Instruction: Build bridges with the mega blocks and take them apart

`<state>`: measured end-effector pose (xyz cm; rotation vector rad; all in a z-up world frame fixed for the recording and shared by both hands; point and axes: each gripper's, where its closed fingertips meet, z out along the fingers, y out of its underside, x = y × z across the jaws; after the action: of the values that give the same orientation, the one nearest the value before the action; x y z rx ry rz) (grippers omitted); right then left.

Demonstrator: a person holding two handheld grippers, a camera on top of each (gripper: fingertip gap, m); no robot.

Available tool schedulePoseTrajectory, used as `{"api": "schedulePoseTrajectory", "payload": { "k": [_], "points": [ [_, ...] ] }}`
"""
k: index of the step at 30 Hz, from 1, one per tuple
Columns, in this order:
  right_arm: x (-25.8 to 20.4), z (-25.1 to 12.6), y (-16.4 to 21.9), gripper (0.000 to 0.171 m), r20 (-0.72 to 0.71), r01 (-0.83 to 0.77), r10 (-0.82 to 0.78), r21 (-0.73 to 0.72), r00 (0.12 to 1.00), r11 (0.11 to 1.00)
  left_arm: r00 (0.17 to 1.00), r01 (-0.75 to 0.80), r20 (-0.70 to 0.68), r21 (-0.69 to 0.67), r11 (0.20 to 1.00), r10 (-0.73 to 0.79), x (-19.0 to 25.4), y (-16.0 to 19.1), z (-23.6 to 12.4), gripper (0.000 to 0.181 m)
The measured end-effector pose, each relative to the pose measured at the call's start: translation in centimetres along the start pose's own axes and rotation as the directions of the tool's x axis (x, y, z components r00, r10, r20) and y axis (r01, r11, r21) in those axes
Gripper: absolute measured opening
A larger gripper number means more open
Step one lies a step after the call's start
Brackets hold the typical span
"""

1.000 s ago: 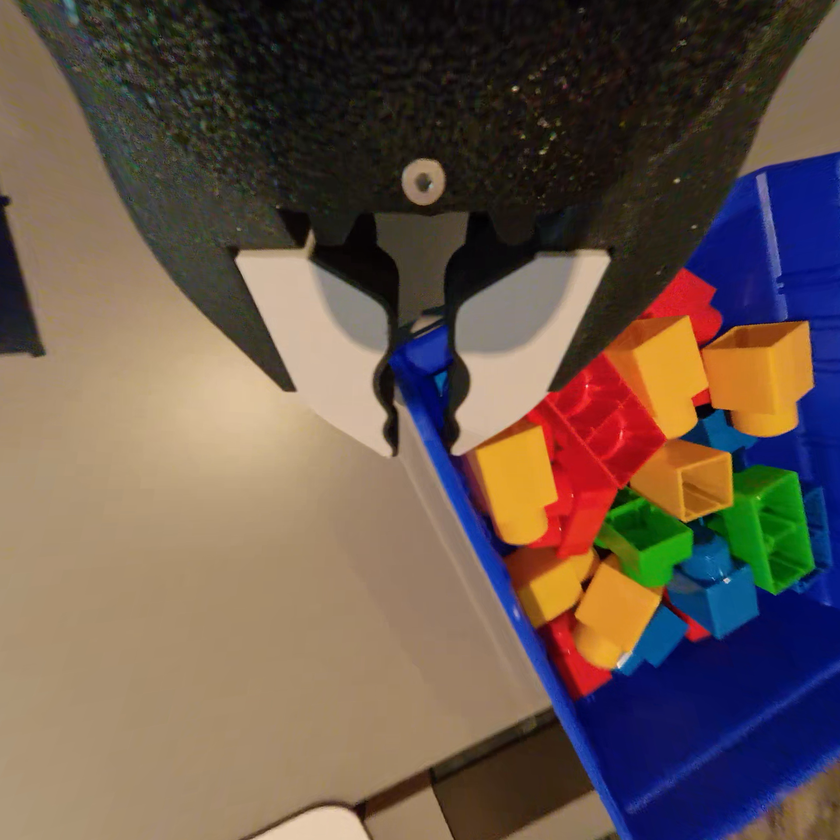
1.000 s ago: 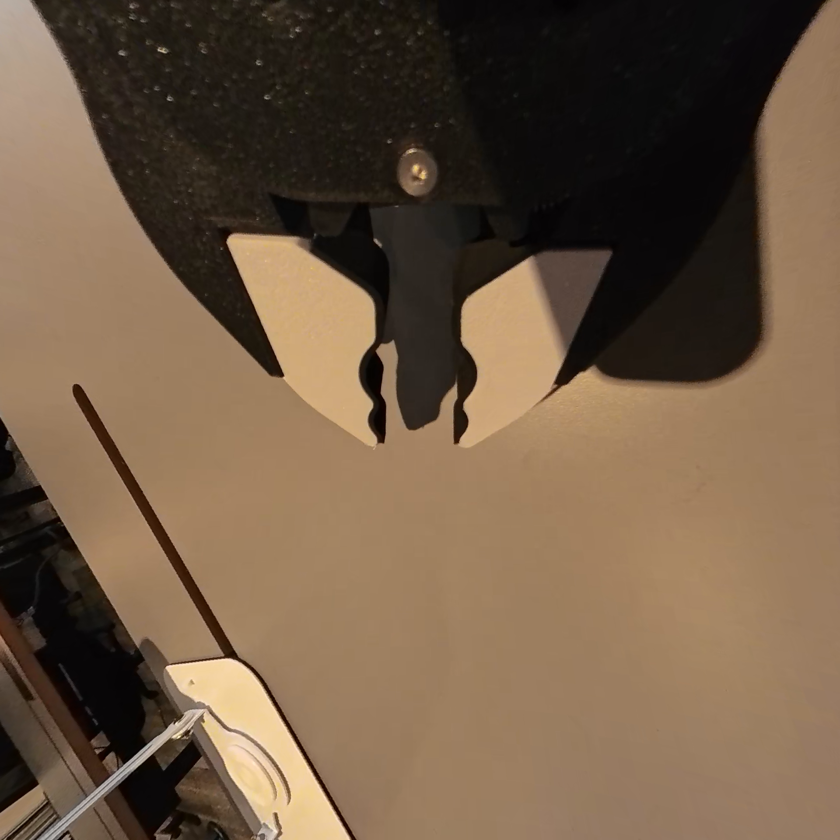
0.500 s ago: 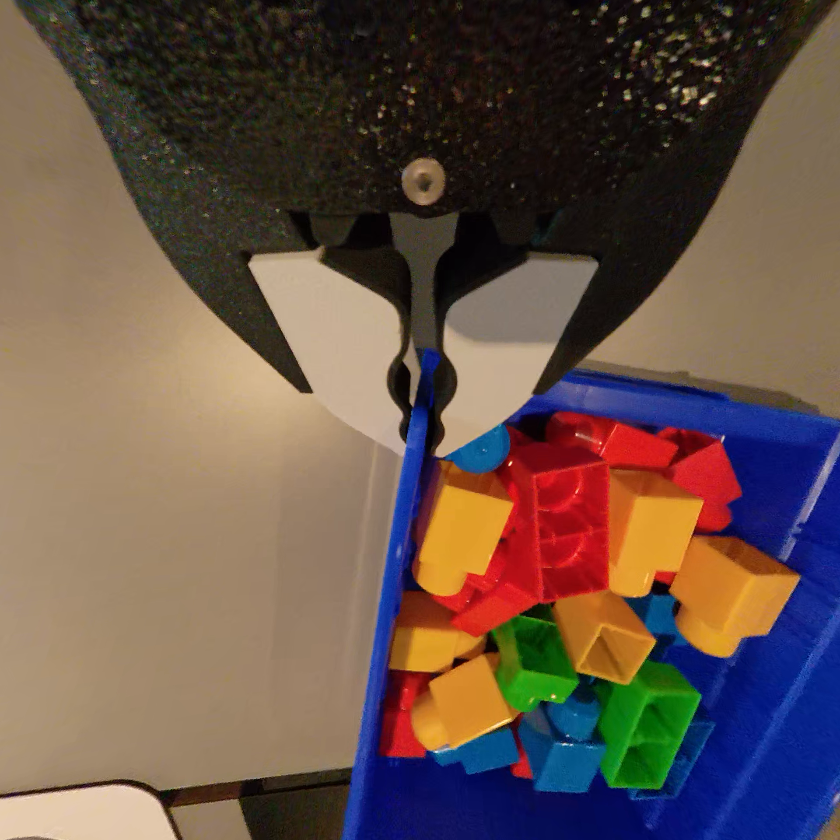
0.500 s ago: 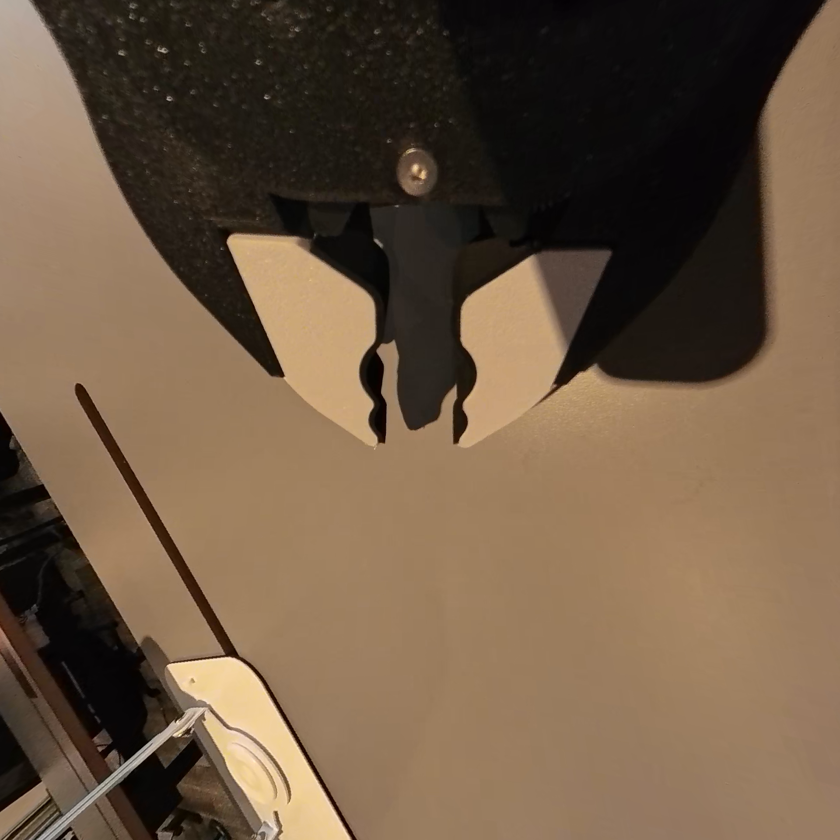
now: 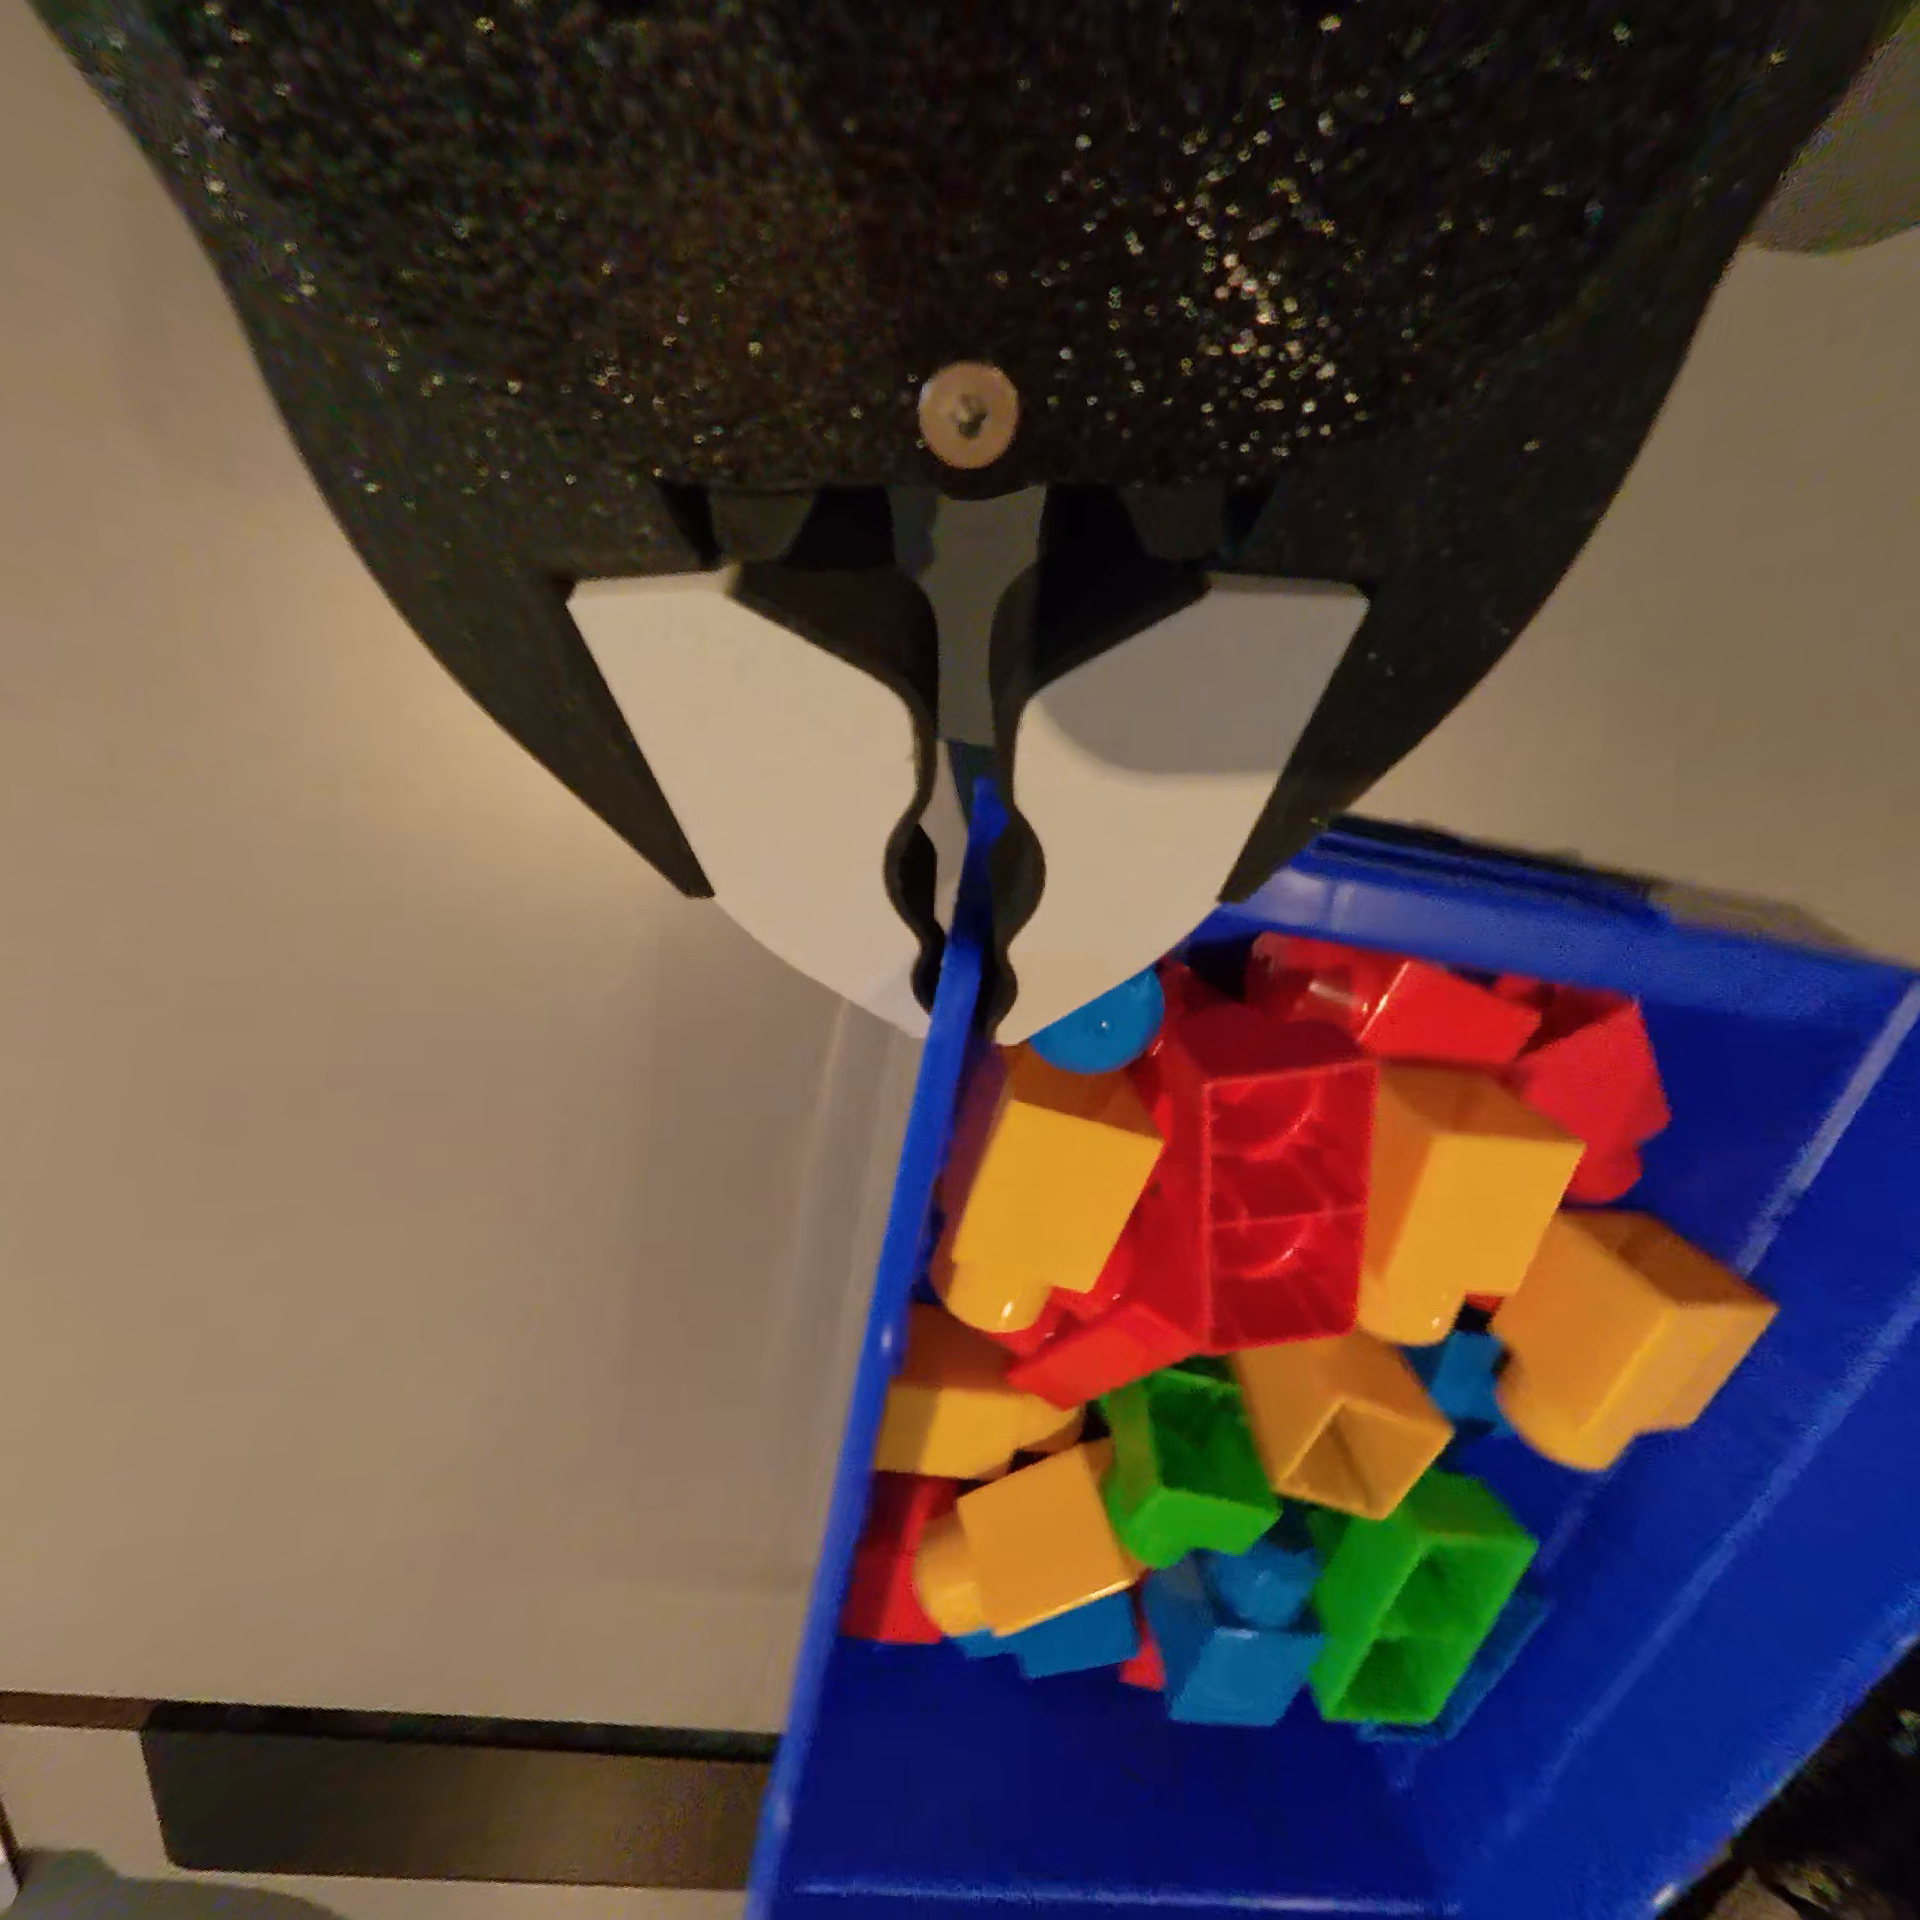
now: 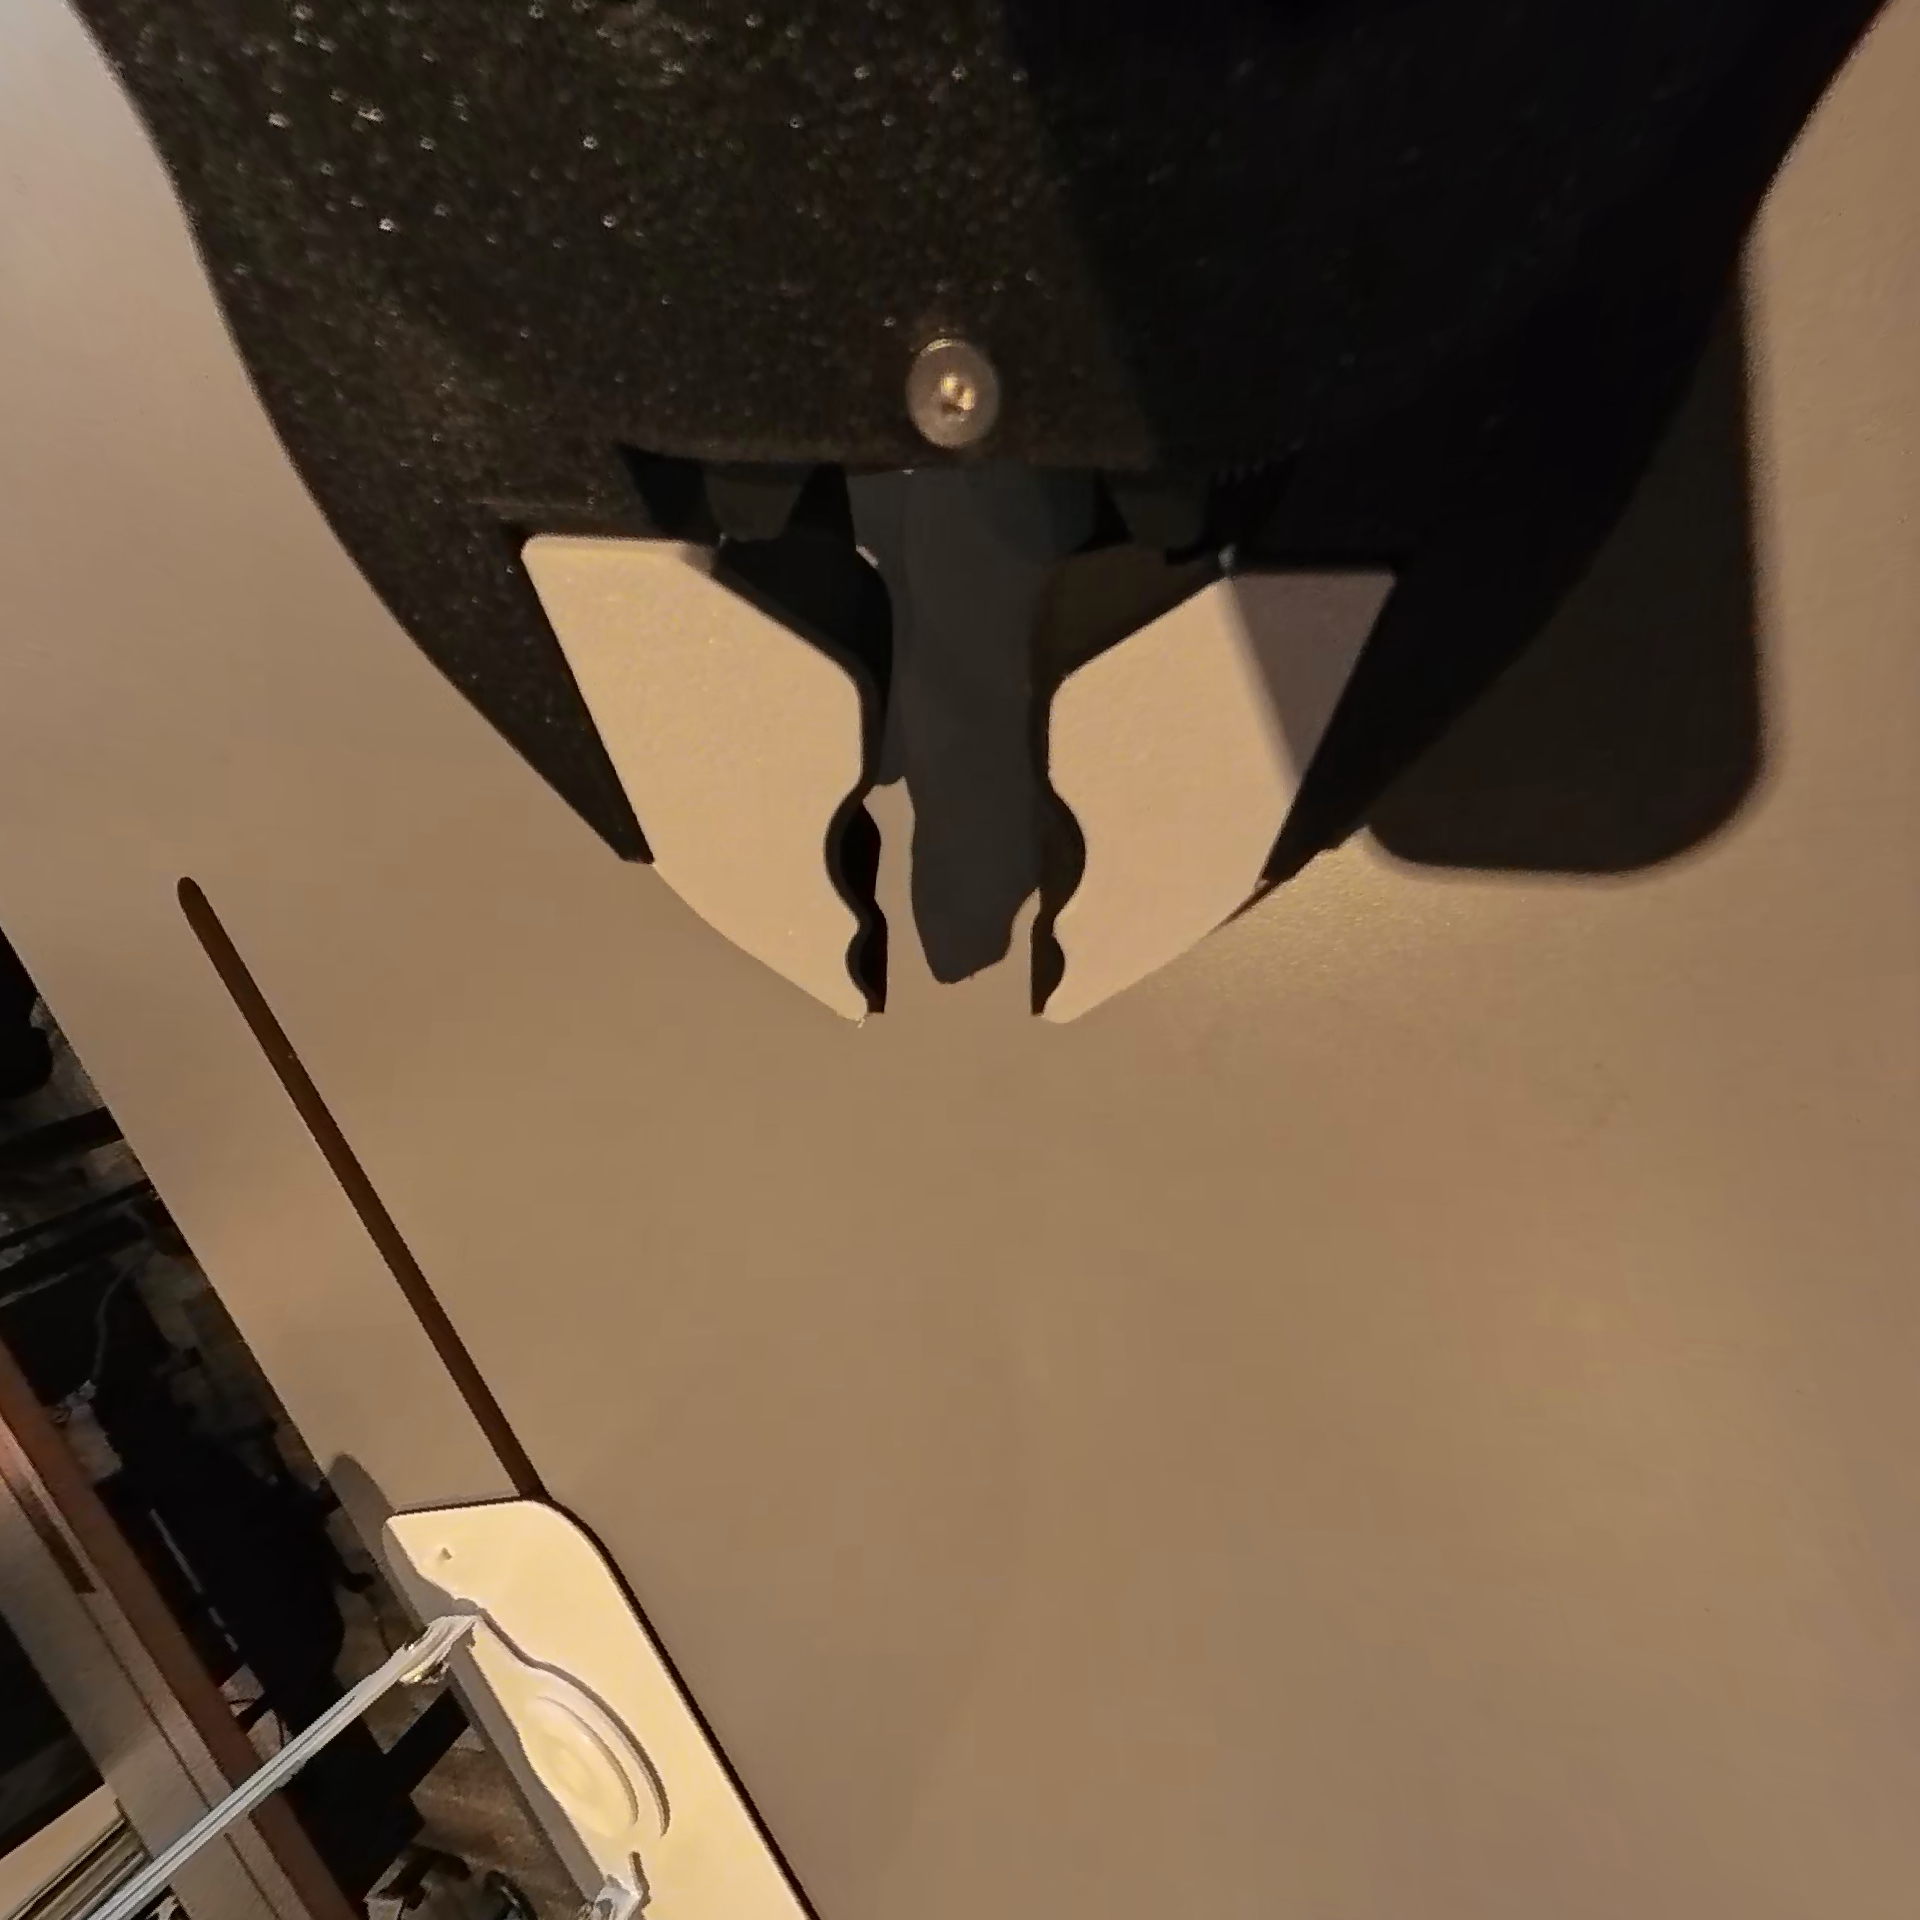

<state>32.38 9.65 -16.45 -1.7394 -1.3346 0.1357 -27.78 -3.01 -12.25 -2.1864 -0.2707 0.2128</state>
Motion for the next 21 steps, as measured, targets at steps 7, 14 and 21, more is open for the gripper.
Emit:
{"api": "schedulePoseTrajectory", "payload": {
  "k": [7, 14, 21],
  "points": [
    [0.0, 0.0, 0.0, 0.026, -0.003, 0.003, -0.003, 0.000, 1.000, 1.000, 0.995, -0.099, -0.016, 0.015, 0.995, 0.099, -0.3, -0.9, 1.2, 0.003],
    [0.0, 0.0, 0.0, 0.026, 0.000, 0.002, -0.002, 0.000, 1.000, 1.000, 0.985, -0.149, -0.086, 0.045, 0.988, 0.152, -2.0, -1.8, 2.5, 0.003],
    [0.0, 0.0, 0.0, 0.026, -0.001, -0.002, 0.002, -0.001, 1.000, 1.000, 0.985, -0.130, -0.107, 0.069, 0.989, 0.137, -3.2, -2.1, 3.1, 0.002]
  ]
}}
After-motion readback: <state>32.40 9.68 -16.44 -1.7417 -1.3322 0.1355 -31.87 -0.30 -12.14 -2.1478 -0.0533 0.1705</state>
